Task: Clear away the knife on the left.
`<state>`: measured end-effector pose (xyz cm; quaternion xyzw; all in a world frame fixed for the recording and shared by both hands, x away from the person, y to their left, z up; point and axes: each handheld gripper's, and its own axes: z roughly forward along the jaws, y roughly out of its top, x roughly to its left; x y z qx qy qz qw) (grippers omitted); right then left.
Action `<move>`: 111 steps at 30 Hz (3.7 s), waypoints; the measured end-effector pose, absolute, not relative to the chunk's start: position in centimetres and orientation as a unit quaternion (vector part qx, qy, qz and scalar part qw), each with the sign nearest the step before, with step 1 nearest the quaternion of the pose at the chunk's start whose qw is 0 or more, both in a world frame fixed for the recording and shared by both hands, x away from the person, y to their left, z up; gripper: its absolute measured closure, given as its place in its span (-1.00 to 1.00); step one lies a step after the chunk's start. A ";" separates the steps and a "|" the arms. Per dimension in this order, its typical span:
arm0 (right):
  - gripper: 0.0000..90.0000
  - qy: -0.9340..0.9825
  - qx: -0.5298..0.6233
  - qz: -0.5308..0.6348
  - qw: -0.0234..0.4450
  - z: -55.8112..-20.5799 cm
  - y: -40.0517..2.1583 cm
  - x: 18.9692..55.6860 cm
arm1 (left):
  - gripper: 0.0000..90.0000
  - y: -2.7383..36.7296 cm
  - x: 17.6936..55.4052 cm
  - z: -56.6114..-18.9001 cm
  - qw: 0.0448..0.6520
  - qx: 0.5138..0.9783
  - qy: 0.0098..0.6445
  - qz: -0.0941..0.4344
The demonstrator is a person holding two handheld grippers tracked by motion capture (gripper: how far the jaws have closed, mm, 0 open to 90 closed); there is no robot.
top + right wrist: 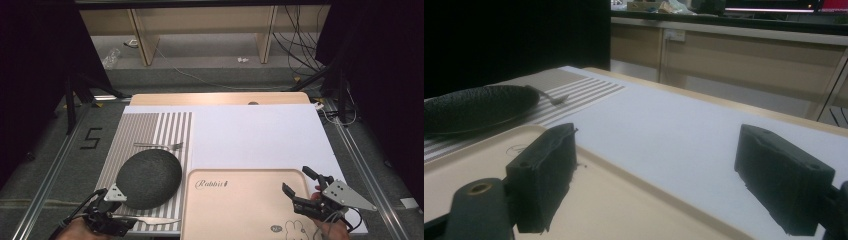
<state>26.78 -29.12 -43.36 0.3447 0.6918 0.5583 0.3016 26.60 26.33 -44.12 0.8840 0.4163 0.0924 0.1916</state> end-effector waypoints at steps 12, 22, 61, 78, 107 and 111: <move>-0.60 0.693 0.344 0.558 0.299 -43.4 -29.1 26.8 | -0.28 26.5 27.4 -45.4 0.155 0.895 0.411 0.071; -0.60 0.693 0.342 0.560 0.299 -43.4 -29.1 26.8 | -0.05 26.3 28.0 -46.0 0.129 0.910 0.388 0.068; -0.57 0.696 0.339 0.559 0.296 -43.3 -29.1 26.8 | 0.67 23.7 29.0 -46.1 0.048 0.962 0.267 0.033; -0.57 0.697 0.342 0.559 0.292 -43.4 -29.2 26.9 | 0.75 23.9 28.8 -46.0 0.058 0.963 0.261 0.020; -0.57 0.703 0.338 0.556 0.288 -43.5 -29.0 26.9 | 0.75 23.8 27.8 -43.9 0.083 0.960 0.267 -0.006; -0.57 0.702 0.338 0.556 0.289 -43.5 -29.0 26.9 | 0.75 24.0 27.8 -43.3 0.110 0.955 0.276 -0.013</move>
